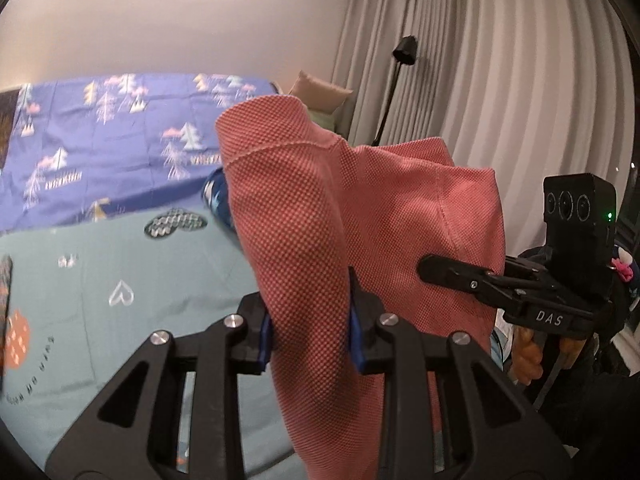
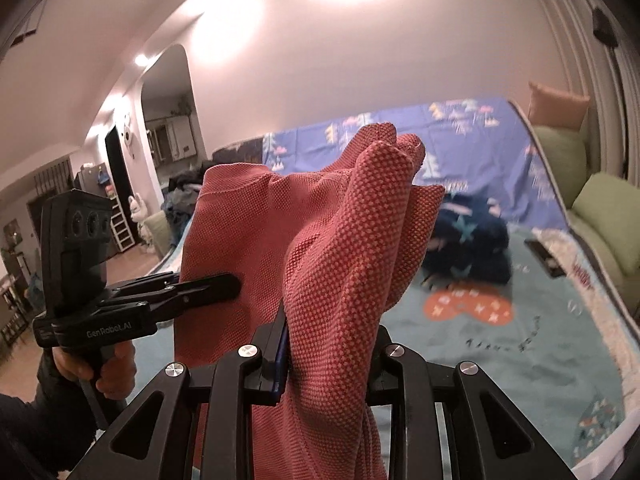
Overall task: Fold small clothes
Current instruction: 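Lift the folded sweater off the bed with both grippers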
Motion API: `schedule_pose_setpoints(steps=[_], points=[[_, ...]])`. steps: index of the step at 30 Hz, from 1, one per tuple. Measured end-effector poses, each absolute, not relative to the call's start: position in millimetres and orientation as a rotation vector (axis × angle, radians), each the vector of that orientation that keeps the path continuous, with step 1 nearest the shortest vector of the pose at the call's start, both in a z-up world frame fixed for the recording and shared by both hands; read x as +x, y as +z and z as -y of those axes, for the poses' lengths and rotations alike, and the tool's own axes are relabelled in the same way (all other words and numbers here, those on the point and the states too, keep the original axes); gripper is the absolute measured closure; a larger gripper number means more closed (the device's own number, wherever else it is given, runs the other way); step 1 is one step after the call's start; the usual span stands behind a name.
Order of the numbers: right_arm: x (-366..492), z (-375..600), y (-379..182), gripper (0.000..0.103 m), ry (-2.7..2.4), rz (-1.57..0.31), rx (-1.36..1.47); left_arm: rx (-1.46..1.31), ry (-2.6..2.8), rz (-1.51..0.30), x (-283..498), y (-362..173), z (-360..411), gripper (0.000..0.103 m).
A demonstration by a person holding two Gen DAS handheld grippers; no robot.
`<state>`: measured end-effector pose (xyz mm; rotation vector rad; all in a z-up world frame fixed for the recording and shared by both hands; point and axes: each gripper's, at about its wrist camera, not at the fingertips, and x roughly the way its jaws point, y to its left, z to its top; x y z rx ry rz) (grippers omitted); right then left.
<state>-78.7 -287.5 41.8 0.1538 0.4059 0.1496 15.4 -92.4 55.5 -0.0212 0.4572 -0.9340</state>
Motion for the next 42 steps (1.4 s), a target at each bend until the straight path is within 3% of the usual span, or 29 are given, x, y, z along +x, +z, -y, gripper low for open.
schedule_pose_setpoints(steps=[26, 42], points=[[-35.7, 374.7, 176.1, 0.077, -0.039, -0.166, 0.082, 0.198, -0.931, -0.192, 62.2, 200.6, 208.5, 0.071], [41.4, 408.8, 158.9, 0.077, -0.095, -0.198, 0.105, 0.222, -0.946, -0.231, 141.3, 186.7, 256.7, 0.071]])
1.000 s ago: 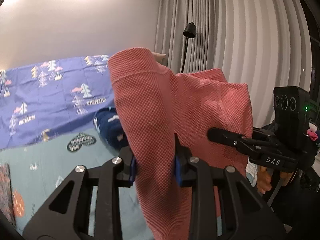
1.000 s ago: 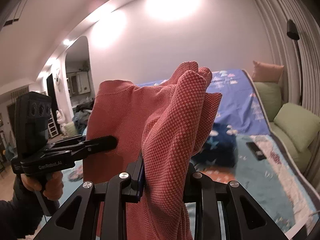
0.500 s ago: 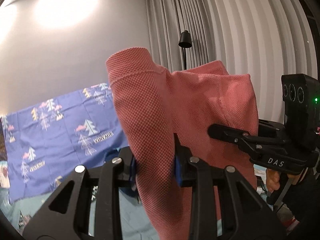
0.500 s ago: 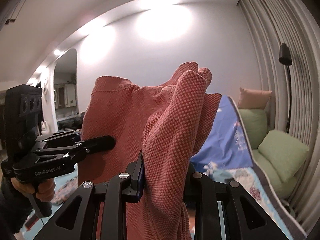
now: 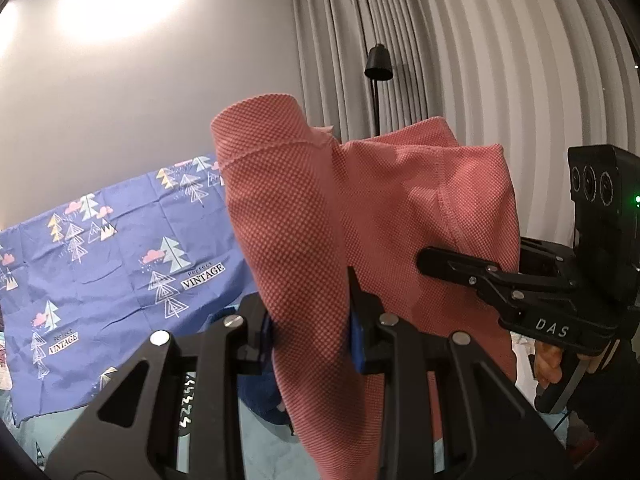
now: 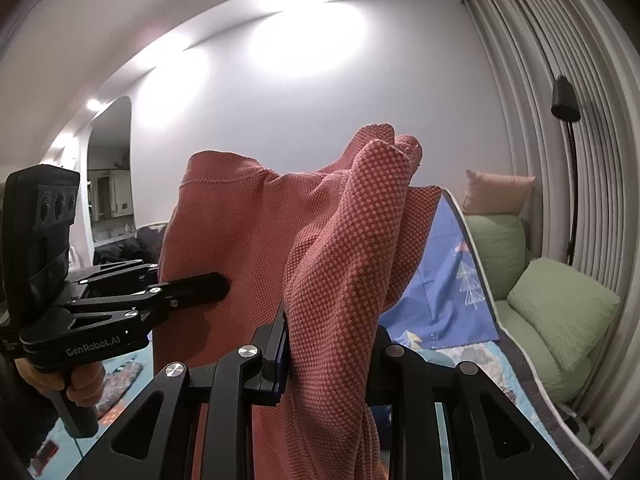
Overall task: Fold small clothes
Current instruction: 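Lift the folded sweater off the bed with both grippers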
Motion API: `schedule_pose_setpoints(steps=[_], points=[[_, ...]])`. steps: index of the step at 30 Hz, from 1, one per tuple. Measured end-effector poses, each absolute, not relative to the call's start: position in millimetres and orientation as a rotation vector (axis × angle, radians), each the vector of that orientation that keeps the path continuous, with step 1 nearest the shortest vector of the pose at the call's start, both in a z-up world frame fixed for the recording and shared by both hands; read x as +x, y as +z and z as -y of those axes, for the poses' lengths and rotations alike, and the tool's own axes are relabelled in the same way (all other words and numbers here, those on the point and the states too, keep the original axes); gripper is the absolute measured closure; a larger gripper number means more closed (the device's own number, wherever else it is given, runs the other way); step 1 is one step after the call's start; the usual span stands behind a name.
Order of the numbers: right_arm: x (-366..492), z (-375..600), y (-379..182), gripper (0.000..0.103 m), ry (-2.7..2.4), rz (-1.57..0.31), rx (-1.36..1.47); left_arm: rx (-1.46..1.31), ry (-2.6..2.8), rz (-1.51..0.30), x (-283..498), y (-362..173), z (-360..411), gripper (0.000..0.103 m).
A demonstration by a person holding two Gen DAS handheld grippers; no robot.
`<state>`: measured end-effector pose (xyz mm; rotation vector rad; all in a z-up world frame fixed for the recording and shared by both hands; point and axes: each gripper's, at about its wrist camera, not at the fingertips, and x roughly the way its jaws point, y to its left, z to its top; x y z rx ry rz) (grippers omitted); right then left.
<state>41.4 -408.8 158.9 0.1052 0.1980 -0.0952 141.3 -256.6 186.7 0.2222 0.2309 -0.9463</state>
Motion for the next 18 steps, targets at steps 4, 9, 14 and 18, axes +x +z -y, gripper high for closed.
schedule_pose_setpoints(steps=[4, 9, 14, 18], points=[[62.9, 414.1, 149.5, 0.077, -0.099, -0.222, 0.11, 0.217, -0.944, -0.255, 163.7, 177.4, 266.2, 0.071], [89.3, 425.7, 145.1, 0.077, -0.106, -0.243, 0.133, 0.221, -0.921, -0.269, 192.7, 168.8, 282.8, 0.071], [127.0, 444.6, 147.3, 0.077, -0.117, -0.259, 0.174, 0.206, -0.897, -0.265, 223.3, 167.9, 298.7, 0.071], [153.4, 453.6, 144.0, 0.077, -0.11, -0.277, 0.192, 0.207, -0.871, -0.27, 251.4, 162.1, 308.2, 0.071]])
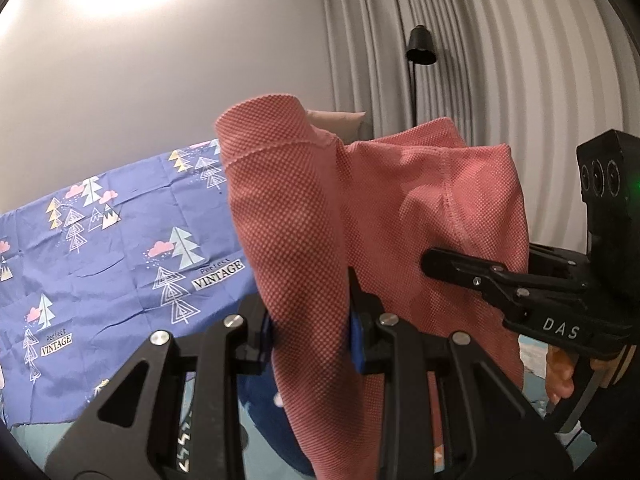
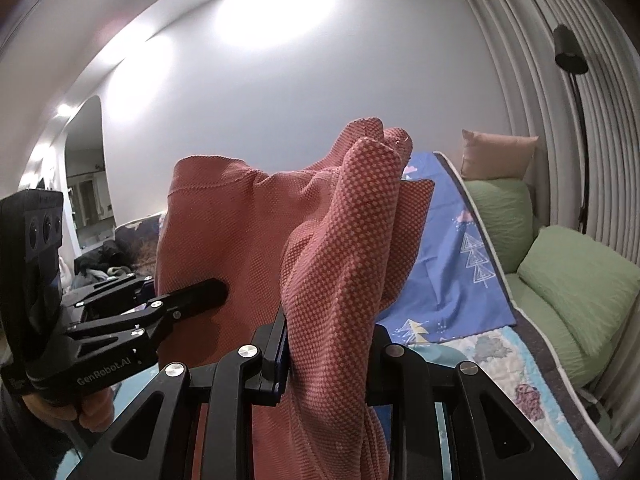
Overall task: Fold small clothes
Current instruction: 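Lift the folded sweater off the bed with both grippers, then carry and lower the sweater onto the navy plush item with both grippers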
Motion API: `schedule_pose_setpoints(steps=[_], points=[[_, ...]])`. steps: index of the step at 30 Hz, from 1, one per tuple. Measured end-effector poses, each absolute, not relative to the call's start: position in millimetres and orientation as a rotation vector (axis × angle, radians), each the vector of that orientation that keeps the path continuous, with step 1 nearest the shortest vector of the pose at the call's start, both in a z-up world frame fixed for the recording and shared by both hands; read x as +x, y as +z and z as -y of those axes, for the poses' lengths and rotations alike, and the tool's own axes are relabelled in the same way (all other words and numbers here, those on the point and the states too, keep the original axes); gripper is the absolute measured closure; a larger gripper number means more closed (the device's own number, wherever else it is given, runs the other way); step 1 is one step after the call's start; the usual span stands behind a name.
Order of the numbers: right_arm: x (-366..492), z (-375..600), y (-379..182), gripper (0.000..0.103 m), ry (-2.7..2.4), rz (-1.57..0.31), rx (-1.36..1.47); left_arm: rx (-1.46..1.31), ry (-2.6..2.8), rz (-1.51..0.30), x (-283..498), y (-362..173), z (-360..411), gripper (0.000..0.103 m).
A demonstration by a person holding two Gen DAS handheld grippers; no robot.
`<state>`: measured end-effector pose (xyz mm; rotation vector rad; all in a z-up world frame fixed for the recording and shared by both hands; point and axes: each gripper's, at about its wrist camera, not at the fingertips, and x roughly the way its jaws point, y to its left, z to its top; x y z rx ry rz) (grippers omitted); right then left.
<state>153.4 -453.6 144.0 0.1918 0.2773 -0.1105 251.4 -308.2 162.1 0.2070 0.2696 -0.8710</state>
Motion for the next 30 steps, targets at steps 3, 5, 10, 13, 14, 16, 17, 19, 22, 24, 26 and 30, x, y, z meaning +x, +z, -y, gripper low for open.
schedule_pose_setpoints(steps=[3, 5, 10, 13, 14, 16, 17, 19, 22, 24, 26, 30], points=[[188.5, 465.6, 134.9, 0.077, -0.098, -0.318, 0.223, 0.216, -0.838, -0.285, 277.4, 150.4, 316.7, 0.071], [211.8, 474.2, 125.7, 0.076, -0.087, -0.361, 0.249, 0.224, -0.814, -0.32, 302.8, 135.0, 326.7, 0.071], [291.5, 502.5, 54.5, 0.07, -0.144, -0.584, 0.297, 0.282, -0.727, -0.502, 371.0, 55.0, 360.6, 0.068], [327.1, 510.9, -0.1, 0.068, -0.232, -0.745, 0.272, 0.381, -0.631, -0.598, 393.6, -3.1, 376.3, 0.067], [333.6, 511.0, -9.2, 0.067, -0.255, -0.767, 0.258, 0.398, -0.61, -0.622, 397.8, -21.4, 378.2, 0.065], [335.1, 517.3, -29.7, 0.059, -0.27, -0.774, 0.27, 0.304, -0.617, -0.586, 396.7, -35.6, 368.0, 0.063], [337.1, 523.1, -33.1, 0.052, -0.276, -0.766, 0.284, 0.259, -0.625, -0.594, 397.2, -36.5, 363.4, 0.063], [335.2, 529.3, -34.5, 0.045, -0.268, -0.762, 0.326, 0.227, -0.64, -0.603, 398.3, -36.8, 358.9, 0.06], [334.5, 546.7, -35.4, 0.037, -0.248, -0.782, 0.443, 0.209, -0.643, -0.608, 397.6, -37.0, 356.5, 0.058], [333.5, 557.7, -36.8, 0.035, -0.245, -0.779, 0.507, 0.2, -0.635, -0.61, 393.2, -35.4, 353.6, 0.058], [325.2, 559.5, -30.5, 0.035, -0.269, -0.768, 0.515, 0.199, -0.63, -0.601, 402.2, -33.1, 350.8, 0.058], [294.1, 542.6, -1.2, 0.035, -0.409, -0.723, 0.358, 0.229, -0.61, -0.574, 382.4, -17.7, 339.3, 0.058]])
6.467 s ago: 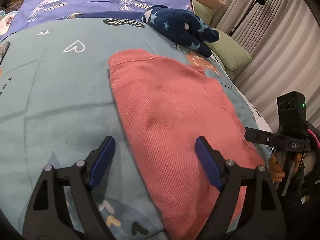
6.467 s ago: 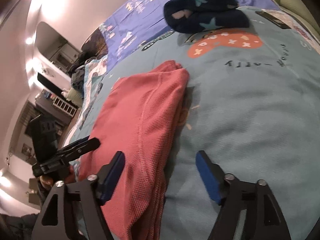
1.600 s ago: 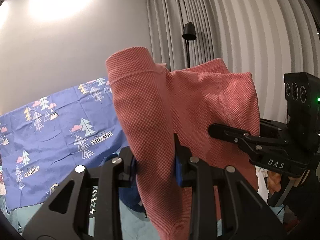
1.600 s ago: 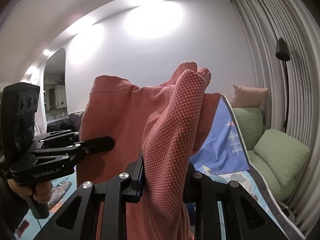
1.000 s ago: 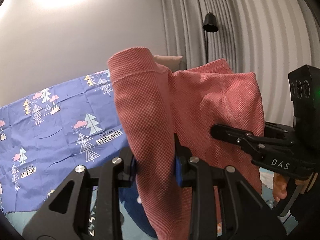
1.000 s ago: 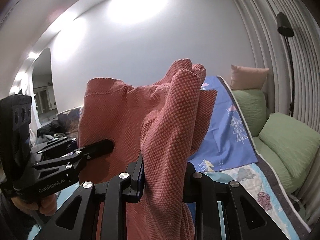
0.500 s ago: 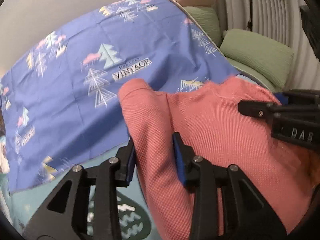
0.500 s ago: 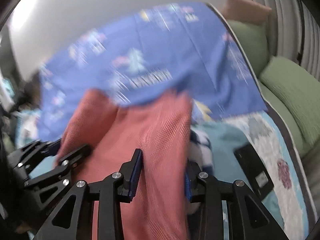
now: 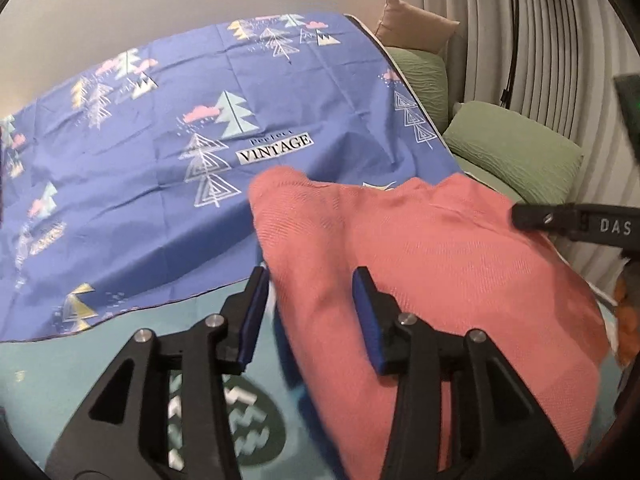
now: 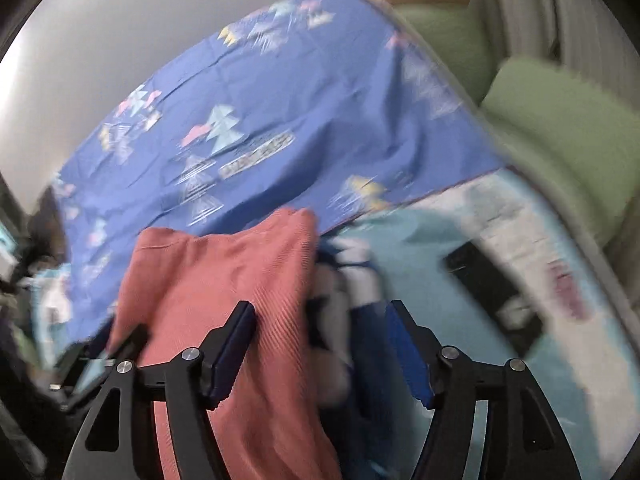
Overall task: Fold small clothes
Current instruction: 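Carry and lower the sweater onto the navy plush item with both grippers, then open both grippers and withdraw from the stacked sweater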
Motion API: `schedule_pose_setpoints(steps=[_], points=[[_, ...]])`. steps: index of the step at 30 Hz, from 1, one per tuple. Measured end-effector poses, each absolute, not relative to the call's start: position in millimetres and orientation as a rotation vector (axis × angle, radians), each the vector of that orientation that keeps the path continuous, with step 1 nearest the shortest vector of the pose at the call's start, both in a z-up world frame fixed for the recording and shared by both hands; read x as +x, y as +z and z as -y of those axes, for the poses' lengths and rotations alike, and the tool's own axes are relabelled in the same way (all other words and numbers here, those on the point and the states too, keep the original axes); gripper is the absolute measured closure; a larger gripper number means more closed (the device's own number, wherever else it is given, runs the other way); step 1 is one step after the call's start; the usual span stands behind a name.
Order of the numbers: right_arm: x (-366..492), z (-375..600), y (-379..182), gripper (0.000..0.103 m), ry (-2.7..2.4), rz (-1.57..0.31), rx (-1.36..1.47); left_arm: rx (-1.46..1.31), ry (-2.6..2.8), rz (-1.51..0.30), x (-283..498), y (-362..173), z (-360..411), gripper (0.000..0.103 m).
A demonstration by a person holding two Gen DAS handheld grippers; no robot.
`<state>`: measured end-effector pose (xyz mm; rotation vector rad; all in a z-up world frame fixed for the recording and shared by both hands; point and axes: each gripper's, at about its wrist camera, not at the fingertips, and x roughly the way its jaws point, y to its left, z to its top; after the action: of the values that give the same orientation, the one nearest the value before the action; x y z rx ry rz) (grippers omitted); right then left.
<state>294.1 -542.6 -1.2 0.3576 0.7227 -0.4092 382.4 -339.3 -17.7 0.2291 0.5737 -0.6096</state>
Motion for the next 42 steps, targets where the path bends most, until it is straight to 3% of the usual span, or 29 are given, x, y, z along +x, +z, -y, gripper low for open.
schedule_pose_setpoints(steps=[3, 5, 10, 23, 32, 37, 42], points=[[250.7, 513.9, 24.8, 0.034, -0.385, -0.673, 0.251, 0.241, -0.605, -0.564, 354.4, 1.8, 324.8, 0.051], [222.0, 492.3, 36.1, 0.034, -0.35, -0.655, 0.223, 0.232, -0.606, -0.541, 330.9, 16.8, 314.0, 0.037], [148.8, 441.2, 70.1, 0.034, -0.295, -0.591, 0.162, 0.262, -0.625, -0.416, 256.8, 64.5, 289.0, 0.027], [-5.6, 355.6, 181.2, 0.025, -0.27, -0.409, 0.128, 0.304, -0.56, -0.2, 92.3, 185.8, 214.8, 0.015], [-95.9, 281.1, 166.0, 0.022, -0.283, -0.451, 0.145, 0.298, -0.507, -0.211, -6.6, 179.8, 130.4, 0.011], [-141.2, 236.0, 145.8, 0.019, -0.293, -0.436, 0.121, 0.25, -0.494, -0.244, -50.3, 156.4, 83.7, 0.005], [-168.3, 199.8, 123.5, 0.018, -0.277, -0.437, 0.109, 0.217, -0.51, -0.281, -78.3, 129.7, 53.5, 0.005]])
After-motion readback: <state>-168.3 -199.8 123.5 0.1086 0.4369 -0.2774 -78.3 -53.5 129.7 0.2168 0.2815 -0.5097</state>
